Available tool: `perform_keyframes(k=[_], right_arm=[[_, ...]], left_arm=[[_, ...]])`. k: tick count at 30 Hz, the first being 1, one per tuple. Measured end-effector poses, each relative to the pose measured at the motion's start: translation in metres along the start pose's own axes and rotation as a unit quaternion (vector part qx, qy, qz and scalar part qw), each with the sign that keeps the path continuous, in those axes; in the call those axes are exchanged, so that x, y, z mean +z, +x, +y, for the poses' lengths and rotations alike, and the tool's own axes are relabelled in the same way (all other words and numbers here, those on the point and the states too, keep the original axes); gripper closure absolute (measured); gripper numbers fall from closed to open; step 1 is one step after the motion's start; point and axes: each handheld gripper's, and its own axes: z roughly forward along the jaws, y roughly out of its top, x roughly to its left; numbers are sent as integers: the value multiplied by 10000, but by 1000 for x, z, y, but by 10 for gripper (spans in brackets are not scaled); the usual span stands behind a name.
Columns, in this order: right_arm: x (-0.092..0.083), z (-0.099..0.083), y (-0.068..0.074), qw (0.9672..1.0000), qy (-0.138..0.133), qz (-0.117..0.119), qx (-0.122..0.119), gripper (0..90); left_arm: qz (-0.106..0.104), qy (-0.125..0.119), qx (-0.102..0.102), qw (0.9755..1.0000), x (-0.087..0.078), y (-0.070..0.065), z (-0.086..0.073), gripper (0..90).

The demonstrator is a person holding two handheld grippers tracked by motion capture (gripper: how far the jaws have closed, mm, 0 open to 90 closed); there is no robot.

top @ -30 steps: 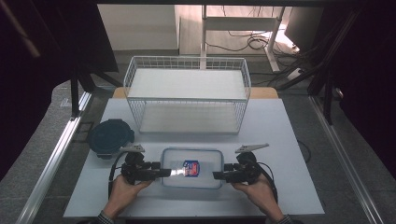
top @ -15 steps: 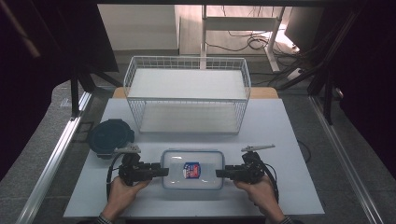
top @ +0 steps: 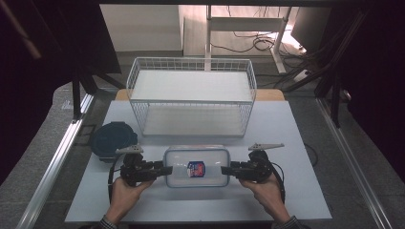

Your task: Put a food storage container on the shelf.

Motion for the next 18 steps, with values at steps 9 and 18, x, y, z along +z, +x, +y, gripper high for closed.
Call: perform_keyframes(k=[9, 18], right_arm=[[-3, 23, 4, 9997, -120, -25, -193, 522], [-14, 63, 16, 9984, -323, -80, -454, 524]], left_arm=[[223, -167, 187, 9994, -9, -4, 25, 495], [273, -421, 370, 9981, -24, -9, 62, 494]])
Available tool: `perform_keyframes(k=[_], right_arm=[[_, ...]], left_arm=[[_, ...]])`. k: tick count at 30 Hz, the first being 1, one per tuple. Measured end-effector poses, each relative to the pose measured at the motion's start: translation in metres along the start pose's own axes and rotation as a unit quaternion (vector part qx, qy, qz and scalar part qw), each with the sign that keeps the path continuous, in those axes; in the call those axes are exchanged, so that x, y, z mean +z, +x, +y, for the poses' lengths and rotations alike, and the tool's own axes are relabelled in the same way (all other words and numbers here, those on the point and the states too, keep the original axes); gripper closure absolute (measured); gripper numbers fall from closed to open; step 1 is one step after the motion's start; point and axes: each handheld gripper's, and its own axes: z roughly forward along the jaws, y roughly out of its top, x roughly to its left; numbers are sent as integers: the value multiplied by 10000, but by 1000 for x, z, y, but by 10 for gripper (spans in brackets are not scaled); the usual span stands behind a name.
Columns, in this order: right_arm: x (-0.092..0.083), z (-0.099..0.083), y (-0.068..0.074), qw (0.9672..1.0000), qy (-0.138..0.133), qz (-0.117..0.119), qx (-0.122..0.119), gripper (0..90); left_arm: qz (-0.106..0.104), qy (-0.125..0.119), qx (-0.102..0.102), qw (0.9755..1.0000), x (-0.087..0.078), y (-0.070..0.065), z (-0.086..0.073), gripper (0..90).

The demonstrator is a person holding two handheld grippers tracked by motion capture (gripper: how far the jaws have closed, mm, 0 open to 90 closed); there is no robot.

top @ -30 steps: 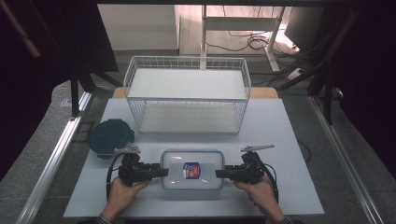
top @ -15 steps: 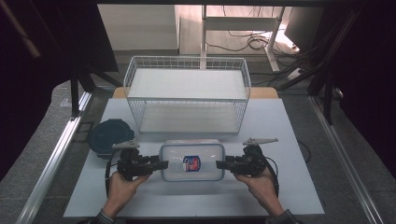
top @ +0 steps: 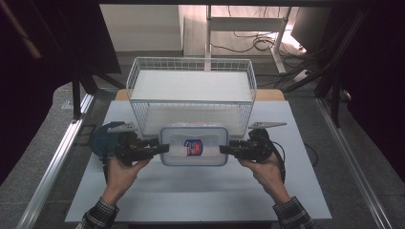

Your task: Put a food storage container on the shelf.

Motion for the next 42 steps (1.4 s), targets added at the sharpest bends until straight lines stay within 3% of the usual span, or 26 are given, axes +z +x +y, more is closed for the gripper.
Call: perform_keyframes(k=[13, 25, 32, 42], right_arm=[[-6, 45, -2, 9997, -210, 42, -80, 523], [-12, 101, 4, 9985, -445, -123, -283, 524], [-9, 129, -5, 9977, -643, -34, -229, 523], [-4, 153, -20, 9970, -763, -55, -124, 521]], left_arm=[[40, -219, 81, 9997, -10, 3, 49, 494], [-81, -408, 70, 9991, -19, 17, 96, 495], [31, -451, 117, 9989, -23, 22, 128, 494], [10, -483, 76, 9988, -15, 35, 150, 494]])
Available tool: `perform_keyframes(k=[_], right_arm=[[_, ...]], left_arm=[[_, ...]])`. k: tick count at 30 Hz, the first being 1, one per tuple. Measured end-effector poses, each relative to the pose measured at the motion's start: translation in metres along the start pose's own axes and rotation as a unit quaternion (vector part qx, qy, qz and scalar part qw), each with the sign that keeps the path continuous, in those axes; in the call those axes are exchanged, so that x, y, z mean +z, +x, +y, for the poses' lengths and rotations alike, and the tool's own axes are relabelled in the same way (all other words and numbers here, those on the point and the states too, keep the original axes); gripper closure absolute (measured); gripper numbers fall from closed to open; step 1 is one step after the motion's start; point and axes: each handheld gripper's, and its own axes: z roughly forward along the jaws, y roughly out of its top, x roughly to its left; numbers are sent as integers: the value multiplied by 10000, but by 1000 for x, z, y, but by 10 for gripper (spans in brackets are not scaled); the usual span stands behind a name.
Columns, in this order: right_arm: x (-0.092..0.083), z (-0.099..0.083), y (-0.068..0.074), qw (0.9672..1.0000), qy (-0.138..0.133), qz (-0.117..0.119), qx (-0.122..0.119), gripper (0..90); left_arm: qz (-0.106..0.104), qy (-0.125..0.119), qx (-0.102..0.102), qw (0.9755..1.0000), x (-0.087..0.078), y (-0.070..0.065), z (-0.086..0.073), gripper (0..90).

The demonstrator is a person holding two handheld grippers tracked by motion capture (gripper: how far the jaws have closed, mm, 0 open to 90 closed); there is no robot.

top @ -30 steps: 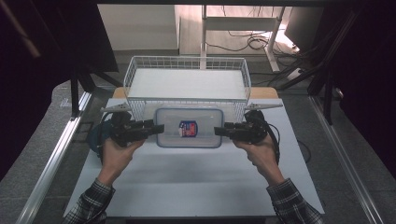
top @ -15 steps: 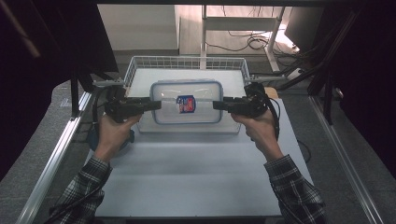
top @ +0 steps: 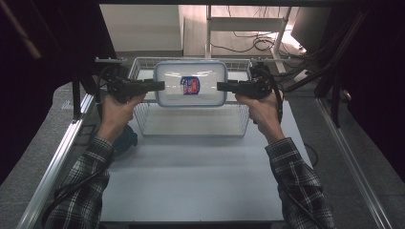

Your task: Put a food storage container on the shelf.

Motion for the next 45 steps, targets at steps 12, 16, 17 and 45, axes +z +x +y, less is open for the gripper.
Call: perform_keyframes(k=[12, 16, 17, 45], right_arm=[[11, 4, -19, 9995, 48, -99, 310, 516], [13, 5, -23, 9992, -8, -85, 397, 509], [13, 5, -23, 9992, -8, -85, 397, 509], [21, 3, -10, 9953, -3, -949, -177, 525]], left_arm=[[30, 21, -154, 9999, 19, 18, 7, 481], [87, 82, -117, 9999, 20, 17, 10, 471], [110, 115, -85, 9998, 20, 17, 11, 471], [900, 63, 262, 9956, 25, 21, 7, 359]])
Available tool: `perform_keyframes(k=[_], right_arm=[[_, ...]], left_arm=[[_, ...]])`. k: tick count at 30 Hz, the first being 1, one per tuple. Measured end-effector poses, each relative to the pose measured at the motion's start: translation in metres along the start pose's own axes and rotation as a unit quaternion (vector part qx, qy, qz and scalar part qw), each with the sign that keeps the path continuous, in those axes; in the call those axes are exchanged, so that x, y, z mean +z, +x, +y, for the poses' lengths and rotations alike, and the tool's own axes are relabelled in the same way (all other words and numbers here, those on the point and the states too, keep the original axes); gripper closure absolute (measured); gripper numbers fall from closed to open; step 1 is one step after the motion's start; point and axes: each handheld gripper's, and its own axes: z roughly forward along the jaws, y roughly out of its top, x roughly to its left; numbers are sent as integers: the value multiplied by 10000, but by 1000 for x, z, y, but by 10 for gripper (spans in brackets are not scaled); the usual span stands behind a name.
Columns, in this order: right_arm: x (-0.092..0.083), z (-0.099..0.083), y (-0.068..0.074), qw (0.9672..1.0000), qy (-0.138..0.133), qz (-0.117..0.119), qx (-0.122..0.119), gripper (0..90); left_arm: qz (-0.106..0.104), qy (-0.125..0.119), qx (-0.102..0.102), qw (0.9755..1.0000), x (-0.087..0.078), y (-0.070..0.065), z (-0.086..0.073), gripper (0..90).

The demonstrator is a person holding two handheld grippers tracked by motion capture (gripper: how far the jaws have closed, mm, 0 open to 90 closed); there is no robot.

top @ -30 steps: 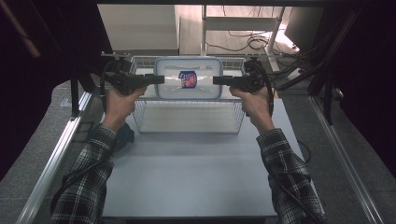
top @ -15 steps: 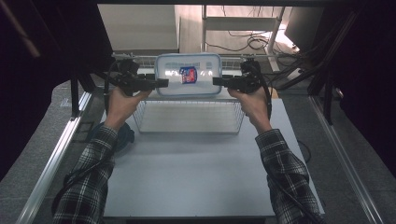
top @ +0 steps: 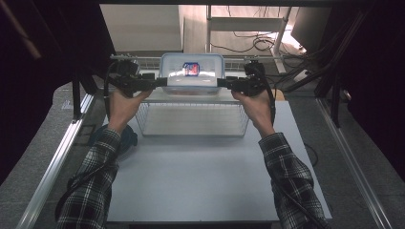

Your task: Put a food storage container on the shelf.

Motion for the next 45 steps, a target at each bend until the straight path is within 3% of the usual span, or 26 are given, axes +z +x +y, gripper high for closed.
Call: perform_keyframes(k=[3, 9, 16, 24, 37, 38, 39, 40, 41, 45], right_arm=[[2, 2, 2, 10000, -18, -40, -33, 531], [2, 3, 3, 9999, -13, -111, -93, 536], [1, 5, 3, 9998, -19, -139, -123, 540], [-2, 5, 5, 9998, -24, -128, -147, 548], [-3, 4, 7, 9997, -44, -180, -140, 541], [-3, 4, 7, 9997, -44, -180, -140, 541], [-4, 4, 8, 9997, -49, -205, -157, 524], [-5, 4, 9, 9996, -58, -218, -184, 512], [-7, 4, 11, 9994, -115, -228, -220, 500], [-14, 1, 16, 9987, -263, -213, -379, 452]], left_arm=[[-136, 14, -87, 9999, 2, 0, 2, 415], [-109, -17, -269, 9996, 3, -2, 1, 413], [-133, -24, -308, 9994, 4, -4, 1, 397], [-103, -54, -182, 9998, 3, -7, 2, 392], [-93, -145, -154, 9997, 4, -6, -1, 369], [-58, -145, -136, 9998, 3, -6, -1, 369], [205, -170, 73, 9996, 1, -11, 1, 361], [205, -170, 73, 9996, 1, -11, 1, 357], [265, -207, 207, 9992, -4, -14, 2, 342], [84, -269, 157, 9995, -13, -17, 1, 286]])
